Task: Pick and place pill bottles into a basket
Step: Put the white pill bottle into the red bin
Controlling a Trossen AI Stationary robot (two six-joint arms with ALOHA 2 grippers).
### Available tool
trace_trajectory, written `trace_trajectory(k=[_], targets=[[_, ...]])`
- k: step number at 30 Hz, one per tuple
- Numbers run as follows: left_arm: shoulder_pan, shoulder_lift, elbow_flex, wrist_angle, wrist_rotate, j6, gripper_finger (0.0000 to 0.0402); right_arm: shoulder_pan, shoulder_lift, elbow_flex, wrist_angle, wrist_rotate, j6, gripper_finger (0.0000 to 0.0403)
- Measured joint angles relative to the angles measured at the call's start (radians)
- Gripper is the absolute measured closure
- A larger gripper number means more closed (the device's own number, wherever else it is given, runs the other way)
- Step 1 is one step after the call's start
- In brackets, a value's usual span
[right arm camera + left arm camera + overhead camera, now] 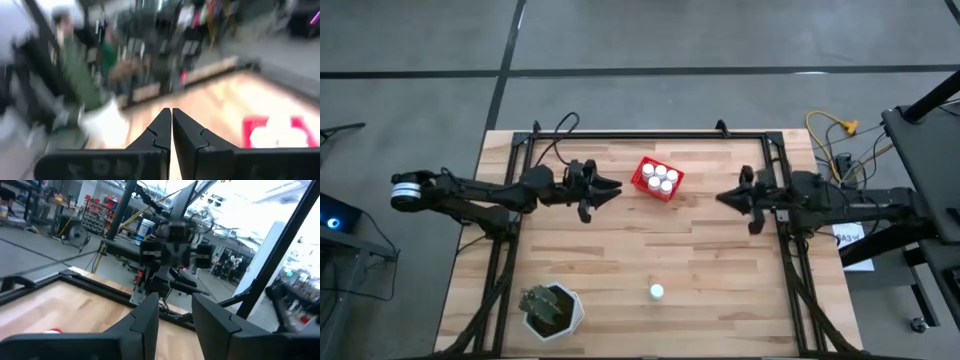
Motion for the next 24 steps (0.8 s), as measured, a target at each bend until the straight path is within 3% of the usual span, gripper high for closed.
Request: trace_trajectory(k=[5, 9, 17, 24], targets=[[0.001, -0.010, 0.000, 0.002, -0.002, 0.012, 0.0302, 0.011, 0.224, 0.201, -0.268, -0.267, 0.008, 0.0394], [0.001, -0.013, 0.000, 0.001, -0.002, 0.014, 0.0302, 0.068, 0.373, 0.318, -0.359, -0.468, 0.020, 0.0394], [0.002, -0.013, 0.000, -0.023, -0.002, 0.038, 0.0302, 0.189, 0.637, 0.440, -0.385, -0.478, -0.094, 0.0394], [0.003, -0.030, 0.000, -0.030, -0.001, 0.064, 0.0302, 0.251, 0.886, 0.487, -0.382, -0.481, 0.082, 0.0390]])
